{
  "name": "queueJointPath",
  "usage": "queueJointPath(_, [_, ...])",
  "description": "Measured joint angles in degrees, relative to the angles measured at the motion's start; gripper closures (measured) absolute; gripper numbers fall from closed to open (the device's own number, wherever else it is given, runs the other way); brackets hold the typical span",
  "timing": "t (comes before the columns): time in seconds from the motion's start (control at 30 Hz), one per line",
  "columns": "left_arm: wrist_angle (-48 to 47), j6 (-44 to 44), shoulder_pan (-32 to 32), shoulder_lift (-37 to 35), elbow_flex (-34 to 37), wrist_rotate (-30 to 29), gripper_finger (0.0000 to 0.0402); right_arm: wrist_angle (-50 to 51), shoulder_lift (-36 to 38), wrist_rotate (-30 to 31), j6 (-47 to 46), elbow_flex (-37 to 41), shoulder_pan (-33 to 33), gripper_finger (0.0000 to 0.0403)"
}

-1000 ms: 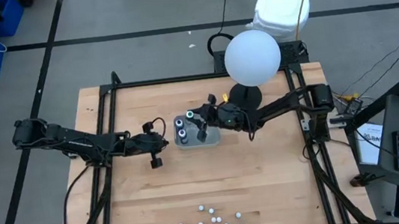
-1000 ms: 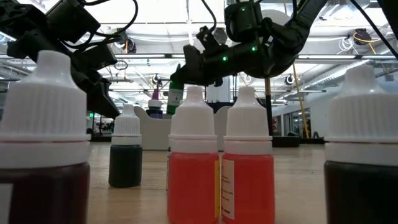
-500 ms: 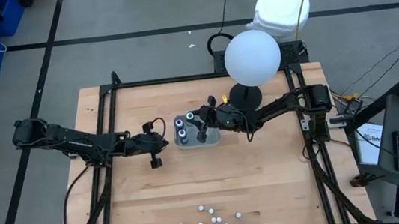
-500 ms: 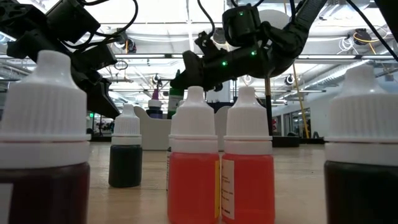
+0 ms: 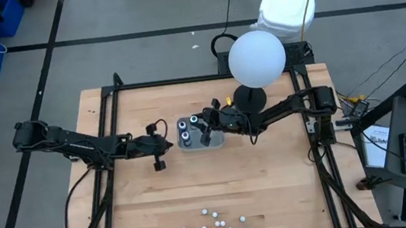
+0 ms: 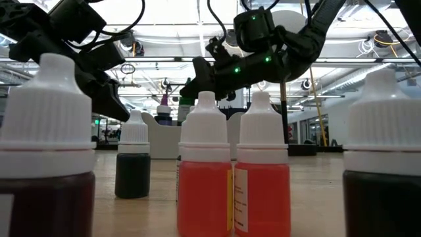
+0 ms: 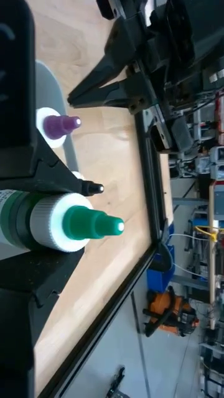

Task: Pick & Place food coloring
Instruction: Put the large green food coloring bottle into the gray bin

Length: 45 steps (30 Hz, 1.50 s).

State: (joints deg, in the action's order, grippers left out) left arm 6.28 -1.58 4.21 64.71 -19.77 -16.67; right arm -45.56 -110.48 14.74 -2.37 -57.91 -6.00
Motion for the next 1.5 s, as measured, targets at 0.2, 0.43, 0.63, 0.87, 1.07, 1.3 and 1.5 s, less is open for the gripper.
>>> queueJointPath(0.2, [-0.2,0.0,0.0,0.0,0.0,0.0,0.0392,-1.3,-4.2,0.0,-1.7,-0.3,-0.4,0.0289])
queueJointPath(0.43, [-0.2,-0.1,0.0,0.0,0.0,0.1,0.0392,-3.1,-5.7,0.0,-1.3,-0.8,-0.7,0.0285])
queueJointPath(0.63, [-0.1,-0.2,0.0,0.0,0.0,0.0,0.0392,-4.1,-5.7,-4.0,-0.9,-1.0,-0.7,0.0287])
queueJointPath(0.87, [0.0,-0.7,0.0,0.0,0.0,0.1,0.0392,1.3,-5.7,-4.5,-1.6,-1.9,-1.0,0.0287])
queueJointPath(1.07, [-0.1,-1.0,0.0,0.0,0.0,0.1,0.0392,1.0,-6.2,-4.4,-1.5,-2.0,-1.0,0.0284])
queueJointPath(1.3, [0.0,-1.1,0.0,0.0,0.0,0.1,0.0392,-3.4,-9.9,-4.1,-0.7,-2.4,-1.2,0.0285])
queueJointPath(1.5, [0.0,-1.0,0.0,0.0,0.0,0.1,0.0392,-4.3,-10.6,-4.0,-0.6,-2.4,-1.2,0.0281])
